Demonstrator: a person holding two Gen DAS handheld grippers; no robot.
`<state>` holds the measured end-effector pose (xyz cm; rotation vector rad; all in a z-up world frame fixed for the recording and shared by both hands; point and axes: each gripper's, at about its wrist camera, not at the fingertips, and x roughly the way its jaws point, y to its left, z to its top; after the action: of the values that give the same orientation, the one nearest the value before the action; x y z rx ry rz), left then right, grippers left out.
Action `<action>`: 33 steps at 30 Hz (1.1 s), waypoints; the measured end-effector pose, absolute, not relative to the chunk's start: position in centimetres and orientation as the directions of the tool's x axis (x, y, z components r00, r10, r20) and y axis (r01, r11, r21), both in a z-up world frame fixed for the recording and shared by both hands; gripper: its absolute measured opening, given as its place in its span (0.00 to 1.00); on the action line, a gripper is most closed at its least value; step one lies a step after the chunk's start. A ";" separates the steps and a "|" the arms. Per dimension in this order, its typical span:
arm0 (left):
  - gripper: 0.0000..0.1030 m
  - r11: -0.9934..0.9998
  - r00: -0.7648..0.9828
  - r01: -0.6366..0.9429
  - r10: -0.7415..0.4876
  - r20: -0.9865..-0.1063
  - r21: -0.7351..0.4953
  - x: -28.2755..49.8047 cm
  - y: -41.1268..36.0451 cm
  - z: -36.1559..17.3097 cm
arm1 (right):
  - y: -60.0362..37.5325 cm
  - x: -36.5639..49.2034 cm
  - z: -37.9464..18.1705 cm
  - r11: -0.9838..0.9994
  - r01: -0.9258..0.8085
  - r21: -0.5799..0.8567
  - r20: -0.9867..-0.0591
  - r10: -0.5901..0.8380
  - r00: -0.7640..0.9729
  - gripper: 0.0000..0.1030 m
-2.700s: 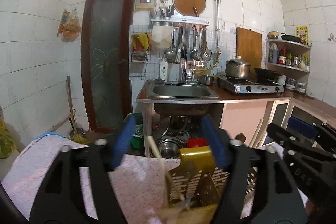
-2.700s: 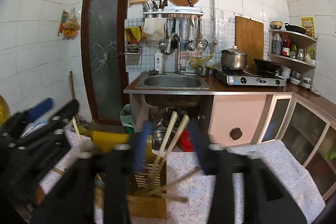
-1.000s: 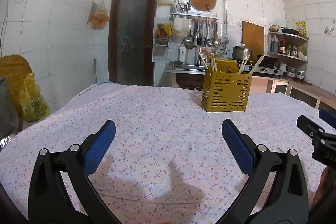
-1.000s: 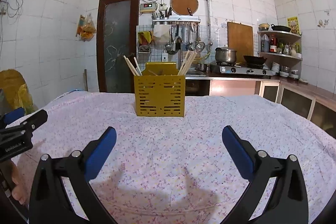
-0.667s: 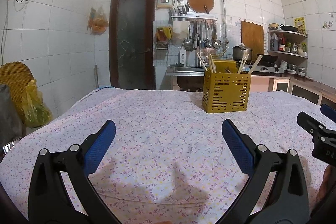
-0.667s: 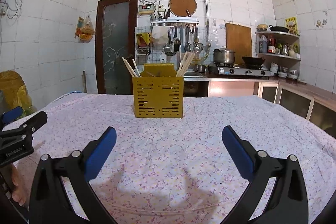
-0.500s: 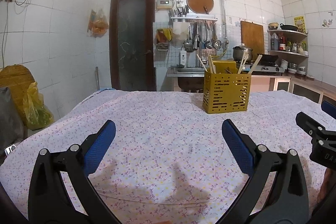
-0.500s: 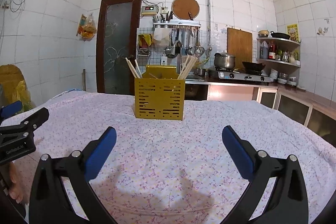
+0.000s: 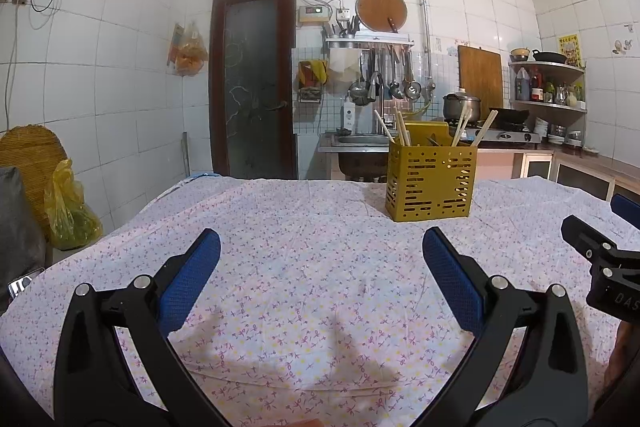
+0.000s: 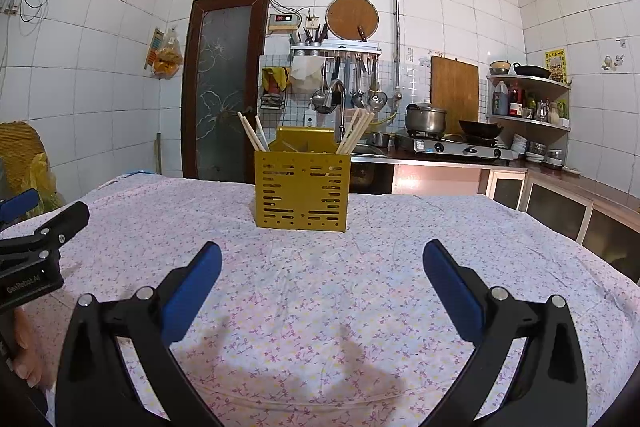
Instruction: Organize utensils
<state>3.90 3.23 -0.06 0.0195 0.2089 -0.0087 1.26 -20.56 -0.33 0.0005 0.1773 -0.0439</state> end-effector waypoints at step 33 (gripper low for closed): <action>0.95 1.000 0.983 0.007 -0.007 -0.183 0.003 3.5 3.8 0.3 | -20.9 1.1 0.0 0.998 0.062 -0.006 -0.171 -0.062 0.983 0.95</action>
<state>3.52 3.84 0.26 0.0039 0.1845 -0.0071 1.05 -20.89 0.02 -0.0008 0.1723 -0.0620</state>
